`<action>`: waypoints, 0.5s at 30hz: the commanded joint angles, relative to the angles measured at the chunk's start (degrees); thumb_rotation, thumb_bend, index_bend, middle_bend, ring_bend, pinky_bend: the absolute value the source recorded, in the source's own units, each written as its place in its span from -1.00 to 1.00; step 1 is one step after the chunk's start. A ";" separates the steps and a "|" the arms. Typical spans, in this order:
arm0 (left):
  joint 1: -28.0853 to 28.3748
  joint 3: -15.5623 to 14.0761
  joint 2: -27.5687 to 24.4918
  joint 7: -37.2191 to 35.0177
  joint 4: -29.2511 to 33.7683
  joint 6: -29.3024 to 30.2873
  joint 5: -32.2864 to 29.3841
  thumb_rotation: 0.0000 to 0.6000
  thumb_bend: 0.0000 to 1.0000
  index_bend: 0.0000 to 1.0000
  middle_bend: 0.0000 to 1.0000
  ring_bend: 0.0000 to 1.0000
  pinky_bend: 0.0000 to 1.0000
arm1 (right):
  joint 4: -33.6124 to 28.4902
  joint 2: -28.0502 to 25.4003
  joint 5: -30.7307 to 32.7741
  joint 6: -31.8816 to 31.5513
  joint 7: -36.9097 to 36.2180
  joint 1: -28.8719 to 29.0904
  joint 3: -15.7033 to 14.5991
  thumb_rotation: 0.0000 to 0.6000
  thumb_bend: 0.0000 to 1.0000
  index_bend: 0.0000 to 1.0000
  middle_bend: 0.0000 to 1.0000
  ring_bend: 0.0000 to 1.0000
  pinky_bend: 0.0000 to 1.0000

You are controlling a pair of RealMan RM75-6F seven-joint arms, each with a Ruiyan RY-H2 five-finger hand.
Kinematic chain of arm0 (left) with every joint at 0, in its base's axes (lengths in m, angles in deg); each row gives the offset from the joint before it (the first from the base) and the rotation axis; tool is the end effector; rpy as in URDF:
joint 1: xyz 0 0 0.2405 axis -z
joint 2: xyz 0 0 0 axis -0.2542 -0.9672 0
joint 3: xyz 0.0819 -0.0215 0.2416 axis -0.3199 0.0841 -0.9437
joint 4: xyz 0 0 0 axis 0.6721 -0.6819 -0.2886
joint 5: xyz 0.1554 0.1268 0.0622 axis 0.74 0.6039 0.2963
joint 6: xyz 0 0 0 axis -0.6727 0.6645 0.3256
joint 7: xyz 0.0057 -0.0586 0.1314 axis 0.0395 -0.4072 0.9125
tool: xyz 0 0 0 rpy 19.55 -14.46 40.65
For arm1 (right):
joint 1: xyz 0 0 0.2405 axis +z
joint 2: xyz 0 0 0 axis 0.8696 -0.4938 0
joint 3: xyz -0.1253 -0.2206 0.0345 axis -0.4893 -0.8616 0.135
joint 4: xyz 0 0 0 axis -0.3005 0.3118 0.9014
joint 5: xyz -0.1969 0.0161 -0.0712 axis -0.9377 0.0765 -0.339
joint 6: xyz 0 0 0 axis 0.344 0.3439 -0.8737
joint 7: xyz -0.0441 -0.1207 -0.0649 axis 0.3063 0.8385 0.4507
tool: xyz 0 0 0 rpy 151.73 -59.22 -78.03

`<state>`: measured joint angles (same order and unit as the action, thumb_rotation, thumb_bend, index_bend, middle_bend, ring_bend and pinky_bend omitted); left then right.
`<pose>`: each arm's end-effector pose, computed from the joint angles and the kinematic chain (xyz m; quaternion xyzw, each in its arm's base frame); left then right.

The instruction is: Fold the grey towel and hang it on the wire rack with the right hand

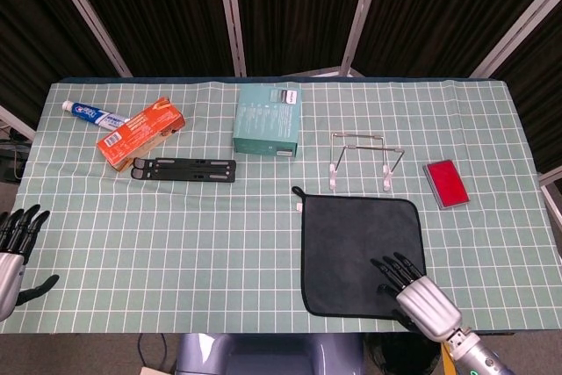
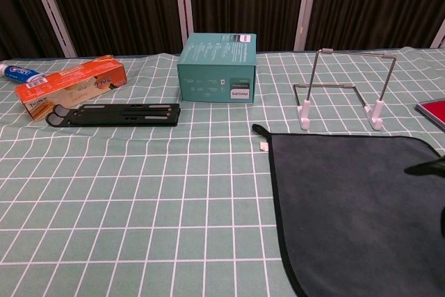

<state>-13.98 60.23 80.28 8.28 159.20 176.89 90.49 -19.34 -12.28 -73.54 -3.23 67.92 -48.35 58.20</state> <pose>-0.2950 0.1458 0.1663 -0.6321 -0.3376 -0.3614 0.5965 -0.2639 -0.1513 0.0574 0.8206 -0.3029 0.3390 0.3464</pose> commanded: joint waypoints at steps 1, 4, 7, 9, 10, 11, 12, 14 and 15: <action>0.18 0.24 0.25 0.08 -0.42 -0.66 -0.89 1.00 -1.00 -1.00 -1.00 -1.00 -1.00 | 1.84 2.39 -0.43 1.32 0.22 0.88 -0.80 1.00 -0.41 -0.24 -1.00 -1.00 -1.00; 0.37 0.27 0.48 0.41 -0.68 -1.14 -1.22 1.00 -1.00 -1.00 -1.00 -1.00 -1.00 | 2.89 3.93 -0.70 2.13 1.23 1.20 -1.25 1.00 -0.41 -0.24 -1.00 -1.00 -1.00; 0.43 0.16 0.72 0.88 -0.60 -1.19 -1.02 1.00 -1.00 -1.00 -1.00 -1.00 -1.00 | 4.71 6.22 -1.01 2.19 3.50 1.34 -1.26 1.00 -0.41 -0.24 -1.00 -1.00 -1.00; 0.42 0.08 0.82 1.12 -0.53 -1.17 -0.94 1.00 -1.00 -1.00 -1.00 -1.00 -1.00 | 5.48 7.39 -1.13 2.20 4.45 1.40 -1.60 1.00 -0.41 -0.24 -1.00 -1.00 -1.00; 0.47 0.04 0.90 1.22 -0.56 -1.27 -0.93 1.00 -1.00 -1.00 -1.00 -1.00 -1.00 | 5.61 7.91 -1.35 2.81 4.88 1.56 -2.23 1.00 -0.41 -0.24 -1.00 -1.00 -1.00; 0.52 0.04 0.96 1.28 -0.62 -1.37 -0.96 1.00 -1.00 -1.00 -1.00 -1.00 -1.00 | 5.66 8.24 -1.42 3.17 5.40 1.66 -2.51 1.00 -0.41 -0.24 -1.00 -1.00 -1.00; 0.55 0.06 1.00 1.34 -0.65 -1.42 -1.01 1.00 -1.00 -1.00 -1.00 -1.00 -1.00 | 5.72 8.48 -1.42 3.30 5.89 1.74 -2.63 1.00 -0.41 -0.24 -1.00 -1.00 -1.00; 0.60 0.08 1.05 1.38 -0.65 -1.47 -1.07 1.00 -1.00 -1.00 -1.00 -1.00 -1.00 | 5.96 8.94 -1.35 3.60 6.94 1.95 -2.84 1.00 -0.41 -0.24 -1.00 -1.00 -1.00; 0.60 0.09 1.03 1.32 -0.66 -1.44 -1.09 1.00 -1.00 -1.00 -1.00 -1.00 -1.00 | 6.12 9.13 -1.33 3.71 7.38 2.03 -2.95 1.00 -0.41 -0.24 -1.00 -1.00 -1.00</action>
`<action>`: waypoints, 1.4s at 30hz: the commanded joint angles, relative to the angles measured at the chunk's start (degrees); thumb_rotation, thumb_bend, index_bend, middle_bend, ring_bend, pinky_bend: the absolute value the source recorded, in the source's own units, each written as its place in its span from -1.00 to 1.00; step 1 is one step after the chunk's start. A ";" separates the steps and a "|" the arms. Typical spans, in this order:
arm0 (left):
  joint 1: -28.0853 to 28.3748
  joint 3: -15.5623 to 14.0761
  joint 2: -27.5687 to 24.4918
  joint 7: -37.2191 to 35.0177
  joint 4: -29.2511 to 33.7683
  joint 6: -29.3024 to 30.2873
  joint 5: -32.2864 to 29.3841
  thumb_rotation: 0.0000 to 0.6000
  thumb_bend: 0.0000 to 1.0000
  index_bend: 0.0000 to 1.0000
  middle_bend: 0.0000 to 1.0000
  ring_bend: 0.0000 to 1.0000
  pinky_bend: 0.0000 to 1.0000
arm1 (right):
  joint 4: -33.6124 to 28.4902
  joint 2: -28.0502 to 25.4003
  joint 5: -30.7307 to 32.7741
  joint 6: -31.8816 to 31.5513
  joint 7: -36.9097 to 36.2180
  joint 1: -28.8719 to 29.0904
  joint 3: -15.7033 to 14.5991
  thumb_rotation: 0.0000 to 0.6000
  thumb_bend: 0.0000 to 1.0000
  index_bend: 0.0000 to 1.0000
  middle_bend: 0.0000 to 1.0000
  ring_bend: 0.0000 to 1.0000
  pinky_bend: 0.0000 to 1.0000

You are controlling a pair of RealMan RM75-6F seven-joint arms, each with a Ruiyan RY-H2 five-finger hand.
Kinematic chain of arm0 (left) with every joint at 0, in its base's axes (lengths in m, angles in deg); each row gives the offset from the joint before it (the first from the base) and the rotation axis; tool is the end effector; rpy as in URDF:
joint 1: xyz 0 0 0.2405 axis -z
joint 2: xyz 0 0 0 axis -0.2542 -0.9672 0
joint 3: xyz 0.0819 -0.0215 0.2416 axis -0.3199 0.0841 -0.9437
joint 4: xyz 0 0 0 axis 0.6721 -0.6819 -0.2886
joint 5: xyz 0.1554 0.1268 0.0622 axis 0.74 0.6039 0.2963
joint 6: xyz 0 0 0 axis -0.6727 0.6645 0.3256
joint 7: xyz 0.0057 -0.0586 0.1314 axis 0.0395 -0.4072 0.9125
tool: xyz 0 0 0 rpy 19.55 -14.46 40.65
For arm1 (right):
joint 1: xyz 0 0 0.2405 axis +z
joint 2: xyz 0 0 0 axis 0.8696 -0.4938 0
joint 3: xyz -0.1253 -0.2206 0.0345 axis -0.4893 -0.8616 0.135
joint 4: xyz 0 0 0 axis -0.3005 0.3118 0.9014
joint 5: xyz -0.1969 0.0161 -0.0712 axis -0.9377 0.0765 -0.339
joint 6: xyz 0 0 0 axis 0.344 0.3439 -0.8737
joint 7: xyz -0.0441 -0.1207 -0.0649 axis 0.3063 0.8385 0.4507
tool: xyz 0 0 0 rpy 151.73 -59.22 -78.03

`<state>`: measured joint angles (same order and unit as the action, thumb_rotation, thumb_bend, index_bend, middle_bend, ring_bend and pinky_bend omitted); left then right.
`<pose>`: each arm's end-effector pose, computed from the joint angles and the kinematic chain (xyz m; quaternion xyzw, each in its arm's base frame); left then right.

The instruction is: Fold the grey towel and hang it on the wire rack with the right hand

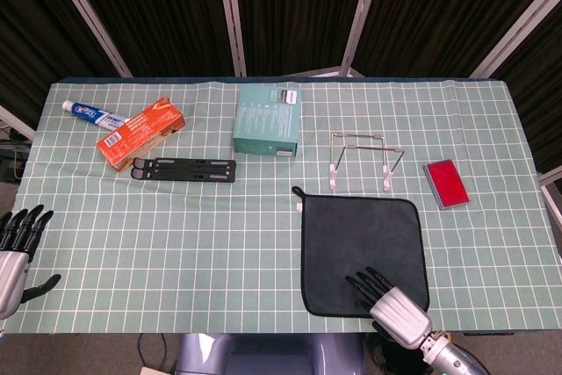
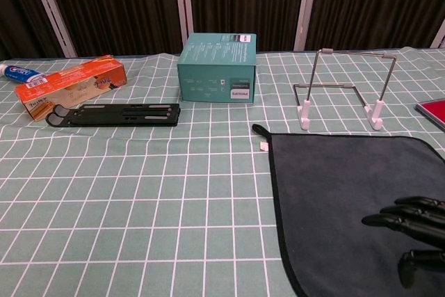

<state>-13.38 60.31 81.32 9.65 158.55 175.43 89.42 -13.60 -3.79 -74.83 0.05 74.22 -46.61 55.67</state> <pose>-0.2981 0.1493 0.1595 -0.6372 -0.3393 -0.3487 0.5977 -0.2609 -0.1413 0.0077 0.8585 -0.2590 0.3145 0.3115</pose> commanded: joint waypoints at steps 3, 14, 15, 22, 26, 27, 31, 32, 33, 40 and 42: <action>0.04 0.04 -0.05 -0.41 -0.04 0.07 -0.06 1.00 -1.00 -1.00 -1.00 -1.00 -1.00 | 1.82 1.62 -0.83 0.18 3.66 0.57 -0.66 1.00 -0.42 -0.24 -1.00 -1.00 -1.00; 0.12 0.00 0.01 -0.33 -0.15 0.03 -0.16 1.00 -1.00 -1.00 -1.00 -1.00 -1.00 | 6.21 5.10 -1.47 -2.01 7.74 0.45 -1.03 1.00 -0.42 -0.24 -1.00 -1.00 -1.00; 0.15 -0.02 0.02 -0.30 -0.12 0.00 -0.15 1.00 -1.00 -1.00 -1.00 -1.00 -1.00 | 6.64 5.34 -1.61 -2.20 8.24 0.48 -1.10 1.00 -0.43 -0.24 -1.00 -1.00 -1.00; 0.23 -0.05 0.06 -0.22 -0.23 -0.13 -0.23 1.00 -1.00 -1.00 -1.00 -1.00 -1.00 | 8.16 6.27 -2.12 -3.44 9.77 0.21 -1.93 1.00 -0.44 -0.24 -1.00 -1.00 -1.00; 0.23 -0.09 0.07 -0.24 -0.24 -0.10 -0.21 1.00 -1.00 -1.00 -1.00 -1.00 -1.00 | 8.94 6.85 -1.89 -3.40 10.21 0.10 -2.34 1.00 -0.44 -0.24 -1.00 -1.00 -1.00; 0.22 -0.10 0.07 -0.23 -0.24 -0.08 -0.19 1.00 -1.00 -1.00 -1.00 -1.00 -1.00 | 9.09 6.96 -1.83 -3.37 10.23 0.09 -2.47 1.00 -0.44 -0.24 -1.00 -1.00 -1.00; 0.23 -0.15 0.18 -0.01 -0.28 -0.08 -0.15 1.00 -1.00 -1.00 -1.00 -1.00 -1.00 | 10.02 7.65 -1.96 -4.02 10.47 0.14 -2.65 1.00 -0.45 -0.24 -1.00 -1.00 -1.00; 0.24 -0.14 0.21 0.02 -0.29 -0.09 -0.17 1.00 -1.00 -1.00 -1.00 -1.00 -1.00 | 10.26 7.80 -2.01 -4.26 10.49 0.17 -2.64 1.00 -0.45 -0.24 -1.00 -1.00 -1.00; 0.25 -0.14 0.23 0.05 -0.29 -0.10 -0.20 1.00 -1.00 -1.00 -1.00 -1.00 -1.00 | 10.55 7.97 -2.08 -4.54 10.52 0.20 -2.61 1.00 -0.45 -0.24 -1.00 -1.00 -1.00; 0.31 -0.12 0.29 0.10 -0.33 -0.25 -0.41 1.00 -1.00 -1.00 -1.00 -1.00 -1.00 | 12.47 9.08 -2.17 -6.22 10.02 0.35 -2.52 1.00 -0.43 -0.24 -1.00 -1.00 -1.00; 0.29 -0.05 0.28 0.06 -0.35 -0.18 -0.53 1.00 -1.00 -1.00 -1.00 -1.00 -1.00 | 12.61 9.18 -2.11 -6.59 9.86 0.32 -2.59 1.00 -0.42 -0.24 -1.00 -1.00 -1.00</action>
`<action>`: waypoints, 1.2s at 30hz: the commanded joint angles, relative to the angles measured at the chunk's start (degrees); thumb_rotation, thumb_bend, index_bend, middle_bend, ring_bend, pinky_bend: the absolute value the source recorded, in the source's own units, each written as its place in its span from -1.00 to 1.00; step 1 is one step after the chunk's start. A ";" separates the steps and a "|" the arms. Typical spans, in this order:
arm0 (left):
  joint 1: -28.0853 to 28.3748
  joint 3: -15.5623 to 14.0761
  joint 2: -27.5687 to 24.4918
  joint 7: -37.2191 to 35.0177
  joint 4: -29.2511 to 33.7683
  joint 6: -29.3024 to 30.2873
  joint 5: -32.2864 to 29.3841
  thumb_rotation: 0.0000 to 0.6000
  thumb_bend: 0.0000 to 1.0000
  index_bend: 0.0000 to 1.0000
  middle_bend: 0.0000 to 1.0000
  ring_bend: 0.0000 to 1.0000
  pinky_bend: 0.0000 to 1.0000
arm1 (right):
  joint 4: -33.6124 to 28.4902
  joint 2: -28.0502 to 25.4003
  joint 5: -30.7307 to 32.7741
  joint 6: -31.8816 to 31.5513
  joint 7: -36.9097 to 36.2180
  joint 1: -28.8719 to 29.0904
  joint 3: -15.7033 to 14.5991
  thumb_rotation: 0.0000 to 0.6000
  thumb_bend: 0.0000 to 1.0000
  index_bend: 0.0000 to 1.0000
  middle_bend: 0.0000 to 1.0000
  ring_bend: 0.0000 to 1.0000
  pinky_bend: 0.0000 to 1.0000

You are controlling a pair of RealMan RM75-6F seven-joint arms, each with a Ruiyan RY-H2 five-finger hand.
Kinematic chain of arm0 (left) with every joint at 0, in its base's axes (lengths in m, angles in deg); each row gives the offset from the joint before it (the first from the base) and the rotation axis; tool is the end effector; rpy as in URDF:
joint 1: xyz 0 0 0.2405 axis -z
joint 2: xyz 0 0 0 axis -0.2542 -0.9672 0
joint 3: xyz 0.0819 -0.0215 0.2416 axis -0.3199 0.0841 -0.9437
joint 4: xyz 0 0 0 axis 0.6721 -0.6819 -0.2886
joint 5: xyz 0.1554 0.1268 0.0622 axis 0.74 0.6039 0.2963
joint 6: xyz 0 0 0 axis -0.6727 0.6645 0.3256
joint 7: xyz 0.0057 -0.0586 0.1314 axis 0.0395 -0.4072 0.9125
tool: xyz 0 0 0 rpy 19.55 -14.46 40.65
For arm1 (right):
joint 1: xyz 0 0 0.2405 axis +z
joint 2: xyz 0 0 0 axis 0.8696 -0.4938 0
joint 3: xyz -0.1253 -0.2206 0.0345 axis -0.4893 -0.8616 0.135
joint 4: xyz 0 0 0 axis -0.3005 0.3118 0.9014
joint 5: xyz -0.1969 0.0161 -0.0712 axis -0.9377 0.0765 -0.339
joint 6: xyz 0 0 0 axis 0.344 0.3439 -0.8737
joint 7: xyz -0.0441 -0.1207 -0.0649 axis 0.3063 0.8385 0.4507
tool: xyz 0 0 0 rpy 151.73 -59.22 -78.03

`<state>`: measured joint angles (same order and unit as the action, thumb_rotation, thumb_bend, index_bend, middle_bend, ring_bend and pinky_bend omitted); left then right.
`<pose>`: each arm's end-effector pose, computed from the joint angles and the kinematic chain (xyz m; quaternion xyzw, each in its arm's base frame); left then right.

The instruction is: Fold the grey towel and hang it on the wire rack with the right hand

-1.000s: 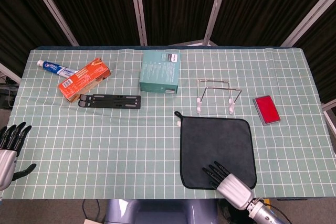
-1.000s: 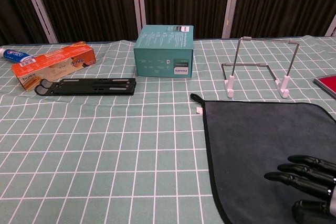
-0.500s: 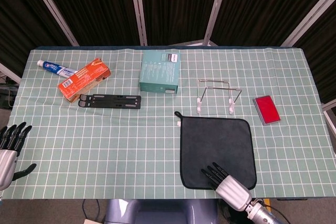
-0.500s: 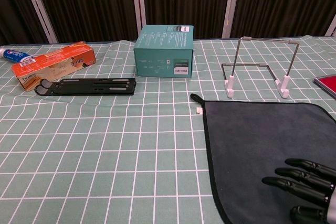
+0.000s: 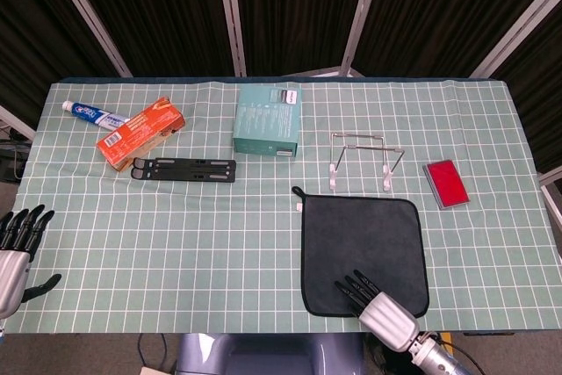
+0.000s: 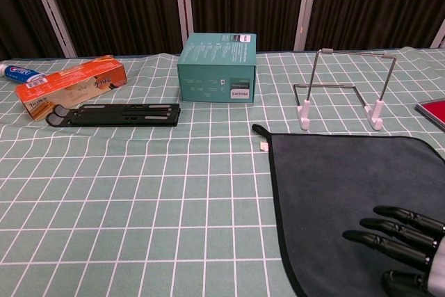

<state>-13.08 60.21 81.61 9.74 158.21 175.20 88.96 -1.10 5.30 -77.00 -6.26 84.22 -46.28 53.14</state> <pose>-0.2995 0.1505 0.1581 -0.6376 -0.3403 -0.3462 0.5982 -0.2680 -0.1374 -0.0230 0.8791 -0.1350 0.3097 0.3363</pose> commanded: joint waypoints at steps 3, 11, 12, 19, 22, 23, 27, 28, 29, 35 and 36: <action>0.04 0.05 -0.02 -0.05 0.01 -0.06 -0.16 1.00 -1.00 -1.00 -1.00 -1.00 -1.00 | 0.12 0.10 0.24 -0.85 -0.44 0.02 -0.01 1.00 -0.42 -0.24 -1.00 -1.00 -1.00; 0.03 -0.02 -0.04 -0.05 0.07 0.01 -0.05 1.00 -1.00 -1.00 -1.00 -1.00 -1.00 | -0.15 -0.08 1.30 -1.57 -1.17 0.17 0.51 1.00 -0.41 -0.24 -1.00 -1.00 -1.00; 0.03 -0.02 -0.05 -0.07 0.10 0.02 -0.05 1.00 -1.00 -1.00 -1.00 -1.00 -1.00 | -0.17 -0.12 1.46 -1.68 -1.30 0.20 0.61 1.00 -0.42 -0.24 -1.00 -1.00 -1.00; 0.07 -0.06 -0.01 0.03 0.07 -0.06 -0.06 1.00 -1.00 -1.00 -1.00 -1.00 -1.00 | 0.22 0.25 1.58 -2.32 -1.46 0.30 0.58 1.00 -0.41 -0.24 -1.00 -1.00 -1.00; 0.09 -0.08 0.00 0.04 0.07 -0.13 -0.13 1.00 -1.00 -1.00 -1.00 -1.00 -1.00 | 0.70 0.48 1.78 -2.41 -1.55 0.26 0.47 1.00 -0.41 -0.24 -1.00 -1.00 -1.00; 0.10 -0.08 0.00 0.04 0.08 -0.14 -0.13 1.00 -1.00 -1.00 -1.00 -1.00 -1.00 | 0.75 0.51 1.80 -2.43 -1.55 0.25 0.44 1.00 -0.41 -0.23 -1.00 -1.00 -1.00; 0.11 -0.14 0.00 0.07 0.11 -0.18 -0.06 1.00 -1.00 -1.00 -1.00 -1.00 -1.00 | 0.85 0.59 1.93 -2.42 -1.60 0.32 0.28 1.00 -0.33 -0.19 -1.00 -1.00 -1.00; 0.12 -0.15 0.00 0.06 0.11 -0.19 -0.07 1.00 -1.00 -1.00 -1.00 -1.00 -1.00 | 0.88 0.60 1.97 -2.40 -1.60 0.33 0.24 1.00 -0.31 -0.18 -1.00 -1.00 -1.00; 0.12 -0.16 -0.01 0.05 0.12 -0.20 -0.06 1.00 -1.00 -1.00 -1.00 -1.00 -1.00 | 0.91 0.60 2.04 -2.36 -1.60 0.33 0.17 1.00 -0.29 -0.17 -1.00 -1.00 -1.00; 0.16 -0.19 0.01 0.04 0.13 -0.27 -0.08 1.00 -1.00 -1.00 -1.00 -1.00 -1.00 | 0.98 0.59 2.14 -2.40 -1.83 0.45 -0.09 1.00 -0.28 -0.09 -1.00 -1.00 -1.00; 0.17 -0.20 0.00 0.04 0.11 -0.29 -0.08 1.00 -1.00 -1.00 -1.00 -1.00 -1.00 | 1.02 0.63 2.13 -2.47 -1.87 0.48 -0.12 1.00 -0.28 -0.09 -1.00 -1.00 -1.00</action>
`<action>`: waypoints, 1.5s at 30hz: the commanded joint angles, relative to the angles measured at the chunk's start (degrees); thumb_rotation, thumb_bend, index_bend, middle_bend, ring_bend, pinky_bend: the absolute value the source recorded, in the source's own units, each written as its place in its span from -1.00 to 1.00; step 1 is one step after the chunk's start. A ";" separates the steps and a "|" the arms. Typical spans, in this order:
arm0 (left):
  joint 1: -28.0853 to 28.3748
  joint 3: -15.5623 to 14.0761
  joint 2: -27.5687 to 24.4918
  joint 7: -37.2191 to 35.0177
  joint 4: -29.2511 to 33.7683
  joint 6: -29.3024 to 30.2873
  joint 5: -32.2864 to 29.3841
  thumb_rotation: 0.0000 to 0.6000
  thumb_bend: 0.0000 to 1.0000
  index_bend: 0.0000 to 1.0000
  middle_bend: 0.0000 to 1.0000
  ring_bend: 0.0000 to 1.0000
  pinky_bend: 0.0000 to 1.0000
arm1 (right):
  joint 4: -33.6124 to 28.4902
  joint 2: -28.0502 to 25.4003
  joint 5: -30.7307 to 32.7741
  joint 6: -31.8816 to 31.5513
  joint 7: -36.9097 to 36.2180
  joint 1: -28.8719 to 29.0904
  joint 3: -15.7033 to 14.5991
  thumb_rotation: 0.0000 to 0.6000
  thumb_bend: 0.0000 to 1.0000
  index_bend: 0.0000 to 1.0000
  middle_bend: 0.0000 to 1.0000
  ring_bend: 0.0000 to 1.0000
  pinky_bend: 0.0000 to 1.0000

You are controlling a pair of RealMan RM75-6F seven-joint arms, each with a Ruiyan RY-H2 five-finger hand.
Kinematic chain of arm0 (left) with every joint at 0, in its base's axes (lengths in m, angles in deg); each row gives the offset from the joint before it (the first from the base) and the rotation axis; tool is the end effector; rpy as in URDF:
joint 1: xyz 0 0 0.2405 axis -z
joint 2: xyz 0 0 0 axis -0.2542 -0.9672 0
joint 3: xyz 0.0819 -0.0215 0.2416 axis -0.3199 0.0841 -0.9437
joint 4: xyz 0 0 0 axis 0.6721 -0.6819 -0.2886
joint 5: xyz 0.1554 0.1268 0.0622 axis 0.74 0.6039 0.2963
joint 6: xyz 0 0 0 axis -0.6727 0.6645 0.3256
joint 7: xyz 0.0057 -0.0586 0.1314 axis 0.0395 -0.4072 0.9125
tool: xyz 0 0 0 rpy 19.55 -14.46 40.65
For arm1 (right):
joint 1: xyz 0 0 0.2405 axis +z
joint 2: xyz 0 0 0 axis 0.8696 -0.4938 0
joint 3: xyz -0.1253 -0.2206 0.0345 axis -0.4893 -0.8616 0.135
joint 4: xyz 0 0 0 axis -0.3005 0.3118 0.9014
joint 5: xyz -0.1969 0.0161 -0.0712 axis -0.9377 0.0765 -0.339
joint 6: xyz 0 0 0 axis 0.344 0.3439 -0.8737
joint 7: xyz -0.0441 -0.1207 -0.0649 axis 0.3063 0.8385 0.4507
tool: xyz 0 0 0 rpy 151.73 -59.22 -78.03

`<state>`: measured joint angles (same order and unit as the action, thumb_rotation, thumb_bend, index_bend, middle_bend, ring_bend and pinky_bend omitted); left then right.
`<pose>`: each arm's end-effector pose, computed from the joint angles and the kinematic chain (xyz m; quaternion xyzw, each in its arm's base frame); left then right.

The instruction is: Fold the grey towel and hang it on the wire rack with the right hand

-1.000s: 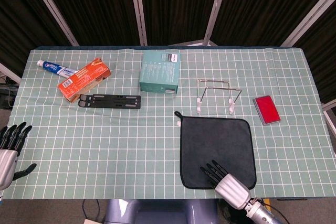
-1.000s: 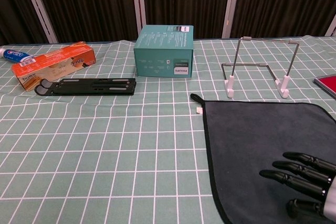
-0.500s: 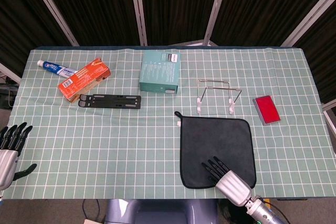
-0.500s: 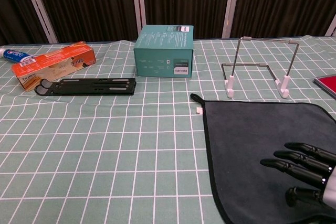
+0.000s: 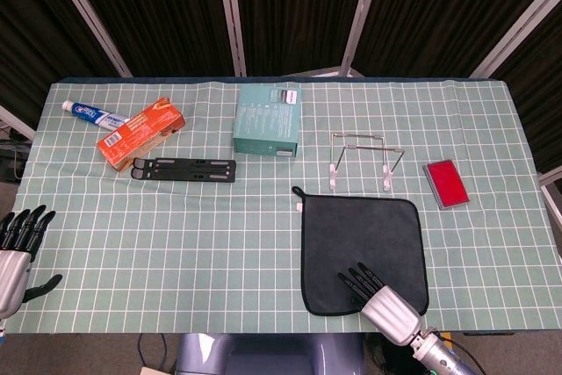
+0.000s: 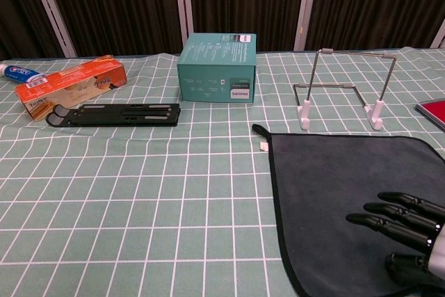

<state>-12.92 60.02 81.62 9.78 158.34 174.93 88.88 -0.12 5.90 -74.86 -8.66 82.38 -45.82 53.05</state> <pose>-0.2992 0.1506 0.1569 -0.6391 -0.3425 -0.3449 0.5961 -0.2689 -0.1448 -0.0195 0.8655 -0.1502 0.3240 0.3514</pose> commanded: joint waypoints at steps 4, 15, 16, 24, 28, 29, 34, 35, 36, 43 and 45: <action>0.02 -0.02 0.00 -0.02 -0.01 -0.05 -0.02 1.00 -1.00 -1.00 -1.00 -1.00 -1.00 | 0.40 0.22 -0.05 -0.49 -0.48 0.09 -0.05 1.00 -0.27 0.00 -1.00 -1.00 -1.00; 0.03 -0.04 -0.08 -0.18 0.01 -0.02 -0.01 1.00 -1.00 -1.00 -1.00 -1.00 -1.00 | 1.23 0.69 -0.33 -1.36 -2.00 0.42 -0.23 1.00 -0.26 0.15 -0.92 -1.00 -1.00; 0.04 -0.05 -0.07 -0.18 0.00 -0.04 -0.01 1.00 -1.00 -1.00 -1.00 -1.00 -1.00 | 1.17 0.69 -0.32 -1.31 -2.16 0.54 -0.20 1.00 -0.26 0.16 -0.92 -1.00 -1.00; 0.18 0.03 0.01 -0.01 0.05 -0.37 -0.31 1.00 -1.00 -1.00 -1.00 -1.00 -1.00 | -4.27 -1.18 3.33 2.25 -3.75 3.48 3.14 1.00 -0.26 0.20 -0.89 -1.00 -1.00; 0.35 0.15 0.13 0.07 -0.13 -0.88 -0.86 1.00 -1.00 -1.00 -1.00 -1.00 -1.00 | -8.23 -2.85 6.79 6.19 -3.33 6.13 6.38 1.00 -0.26 0.23 -0.86 -1.00 -1.00; 0.39 0.19 0.16 0.08 -0.18 -1.00 -1.02 1.00 -1.00 -1.00 -1.00 -1.00 -1.00 | -8.91 -3.14 7.58 6.97 -3.06 6.64 7.14 1.00 -0.25 0.23 -0.86 -1.00 -1.00; 0.67 0.57 0.30 0.09 -0.53 -1.72 -2.13 1.00 -1.00 -1.00 -1.00 -1.00 -1.00 | -11.98 -4.36 12.99 11.78 -1.56 9.23 11.21 1.00 -0.25 0.25 -0.84 -1.00 -1.00; 0.76 0.66 0.34 0.06 -0.57 -1.91 -2.39 1.00 -1.00 -1.00 -1.00 -1.00 -1.00 | -12.58 -4.52 14.56 13.01 -1.33 9.79 12.17 1.00 -0.25 0.25 -0.84 -1.00 -1.00; 0.81 0.72 0.34 0.00 -0.59 -2.03 -2.57 1.00 -1.00 -1.00 -1.00 -1.00 -1.00 | -12.97 -4.58 15.71 13.86 -1.17 10.16 12.84 1.00 -0.25 0.25 -0.84 -1.00 -1.00; 1.12 1.10 0.38 -0.16 -0.85 -2.72 -3.66 1.00 -1.00 -1.00 -1.00 -1.00 -1.00 | -15.34 -4.20 25.08 20.41 2.13 12.99 17.50 1.00 -0.25 0.26 -0.82 -1.00 -1.00; 1.22 1.17 0.43 -0.18 -0.98 -2.97 -3.94 1.00 -1.00 -1.00 -1.00 -1.00 -1.00 | -15.57 -3.85 27.41 21.81 4.01 13.81 18.50 1.00 -0.25 0.26 -0.82 -1.00 -1.00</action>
<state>-11.74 61.16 82.03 9.60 157.40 172.01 84.98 -14.90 1.73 -49.89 11.17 84.33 -33.30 69.95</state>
